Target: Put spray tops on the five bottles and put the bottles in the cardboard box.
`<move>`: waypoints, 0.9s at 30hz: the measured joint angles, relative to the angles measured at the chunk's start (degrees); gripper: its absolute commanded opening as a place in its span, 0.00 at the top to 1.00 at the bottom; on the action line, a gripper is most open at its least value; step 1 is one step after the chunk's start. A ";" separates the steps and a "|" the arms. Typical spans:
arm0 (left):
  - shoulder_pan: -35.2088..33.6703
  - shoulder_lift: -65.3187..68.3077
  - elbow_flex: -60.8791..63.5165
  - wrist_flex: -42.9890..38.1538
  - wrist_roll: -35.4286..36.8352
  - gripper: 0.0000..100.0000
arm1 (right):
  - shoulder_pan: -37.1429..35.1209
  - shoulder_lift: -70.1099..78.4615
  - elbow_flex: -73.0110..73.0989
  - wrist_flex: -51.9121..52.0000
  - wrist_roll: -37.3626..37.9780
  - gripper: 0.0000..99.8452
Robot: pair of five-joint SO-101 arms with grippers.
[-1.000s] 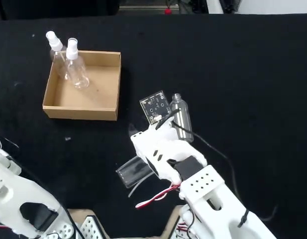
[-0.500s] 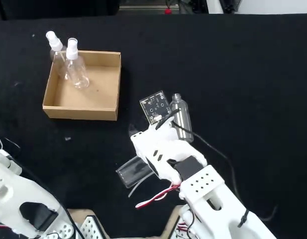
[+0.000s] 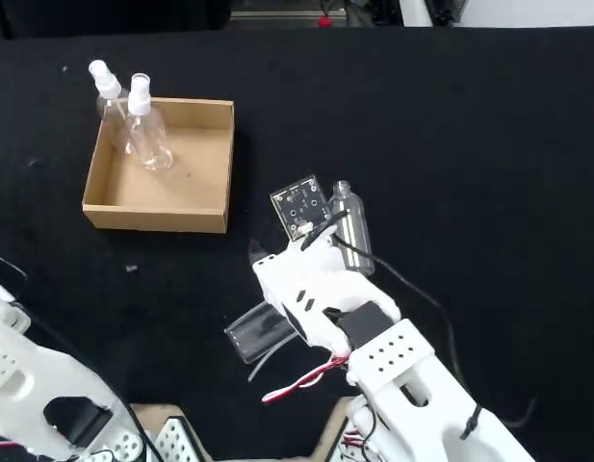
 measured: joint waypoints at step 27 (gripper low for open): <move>-0.62 -5.45 -1.14 2.20 0.00 0.74 | 0.00 0.00 0.00 0.00 0.00 0.86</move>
